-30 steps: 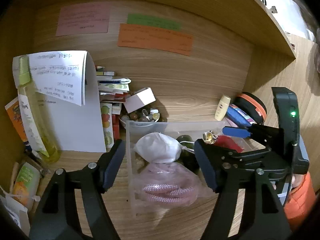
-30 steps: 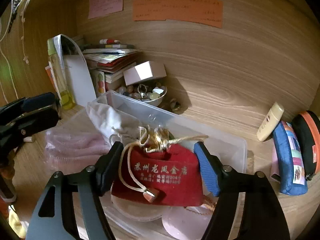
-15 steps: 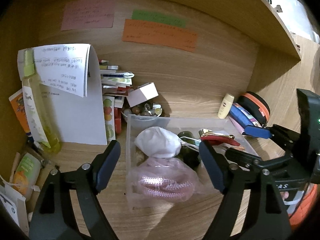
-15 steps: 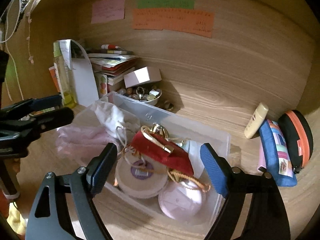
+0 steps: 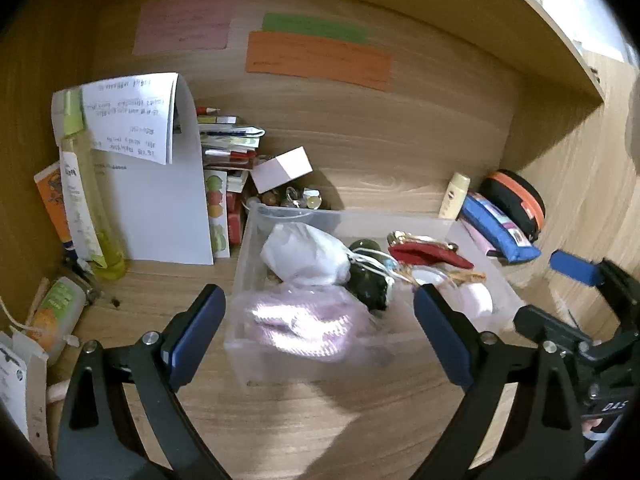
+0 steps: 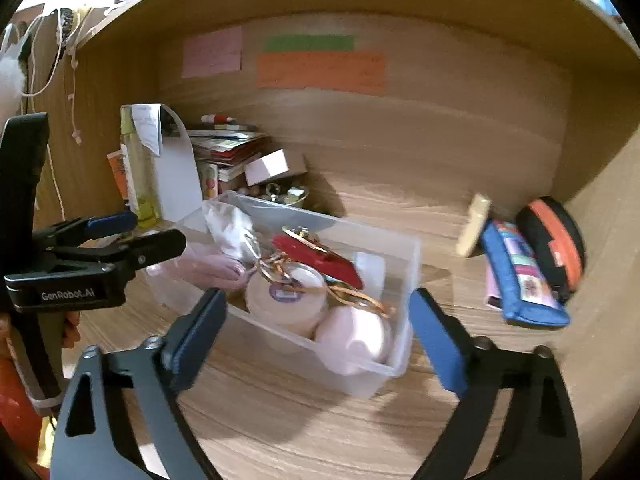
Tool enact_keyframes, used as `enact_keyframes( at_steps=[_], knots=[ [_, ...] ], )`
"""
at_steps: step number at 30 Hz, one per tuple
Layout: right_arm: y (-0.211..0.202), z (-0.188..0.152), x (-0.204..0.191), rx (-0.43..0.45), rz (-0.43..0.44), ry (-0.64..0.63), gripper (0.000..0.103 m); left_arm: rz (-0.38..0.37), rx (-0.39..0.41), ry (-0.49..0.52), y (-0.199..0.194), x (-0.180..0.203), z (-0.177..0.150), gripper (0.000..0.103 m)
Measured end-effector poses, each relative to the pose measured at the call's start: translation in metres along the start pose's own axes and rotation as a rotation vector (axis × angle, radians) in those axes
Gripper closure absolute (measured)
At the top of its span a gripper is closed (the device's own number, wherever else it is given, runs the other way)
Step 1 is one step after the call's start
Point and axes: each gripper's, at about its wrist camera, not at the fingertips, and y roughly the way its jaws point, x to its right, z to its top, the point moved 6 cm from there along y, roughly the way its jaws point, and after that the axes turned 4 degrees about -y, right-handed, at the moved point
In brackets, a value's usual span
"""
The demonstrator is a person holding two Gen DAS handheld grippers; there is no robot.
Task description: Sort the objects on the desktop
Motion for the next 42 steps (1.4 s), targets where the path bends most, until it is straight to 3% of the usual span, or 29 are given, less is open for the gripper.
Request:
enact_keyframes(
  at_steps=[7, 12, 17, 27, 42],
  knots=[
    [-0.009, -0.008, 0.002, 0.026, -0.015, 0.038, 0.006, 0.076, 0.055, 0.053, -0.019, 0.014, -0.009, 0.007],
    [-0.01, -0.011, 0.003, 0.044, 0.017, 0.074, 0.006, 0.081, 0.078, 0.065, -0.024, 0.023, -0.01, 0.004],
    [-0.012, -0.011, 0.004, 0.041, -0.022, 0.063, 0.005, 0.099, 0.089, 0.086, -0.025, 0.028, -0.009, 0.004],
    [-0.008, -0.012, 0.004, 0.026, -0.008, 0.08, 0.005, 0.139, 0.095, 0.075, -0.025, 0.018, -0.006, 0.003],
    [-0.01, -0.008, 0.003, 0.03, 0.027, 0.098, 0.005, 0.102, 0.057, 0.067, -0.016, 0.019, -0.01, 0.003]
  ],
)
